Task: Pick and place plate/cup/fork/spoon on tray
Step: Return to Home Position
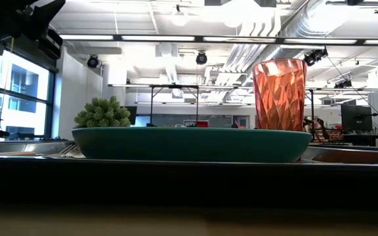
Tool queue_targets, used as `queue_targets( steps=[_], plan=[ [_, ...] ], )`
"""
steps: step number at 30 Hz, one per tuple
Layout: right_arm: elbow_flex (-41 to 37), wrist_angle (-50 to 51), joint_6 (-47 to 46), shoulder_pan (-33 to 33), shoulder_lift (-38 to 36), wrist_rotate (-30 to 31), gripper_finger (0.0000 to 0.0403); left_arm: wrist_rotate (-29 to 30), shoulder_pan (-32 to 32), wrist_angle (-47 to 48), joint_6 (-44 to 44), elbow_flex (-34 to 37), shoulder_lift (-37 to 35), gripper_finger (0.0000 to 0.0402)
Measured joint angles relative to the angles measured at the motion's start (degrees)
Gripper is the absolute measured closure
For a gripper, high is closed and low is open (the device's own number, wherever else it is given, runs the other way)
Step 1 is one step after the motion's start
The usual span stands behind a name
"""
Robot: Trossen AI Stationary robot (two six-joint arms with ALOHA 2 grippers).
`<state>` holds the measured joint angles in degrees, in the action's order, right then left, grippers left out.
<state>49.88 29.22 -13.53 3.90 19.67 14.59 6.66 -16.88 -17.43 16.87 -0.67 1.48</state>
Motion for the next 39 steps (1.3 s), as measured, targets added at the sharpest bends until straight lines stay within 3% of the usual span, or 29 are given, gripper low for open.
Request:
queue_targets(
  steps=[12, 30, 39],
  plan=[
    [-20.4, -4.5, -4.2, 0.0, -19.4, 0.4, 0.032, 0.0, 0.0, 4.0, -4.1, 0.0, 0.0, 0.0326],
    [-31.8, -5.2, -2.1, 0.0, -19.1, 0.3, 0.032, 0.1, 0.0, 4.1, -16.8, 0.0, 0.0, 0.0326],
    [-39.4, -19.5, -3.0, 0.0, -19.1, -2.9, 0.032, 4.4, 0.0, 4.2, -18.7, 0.0, 0.0, 0.0326]
  ],
)
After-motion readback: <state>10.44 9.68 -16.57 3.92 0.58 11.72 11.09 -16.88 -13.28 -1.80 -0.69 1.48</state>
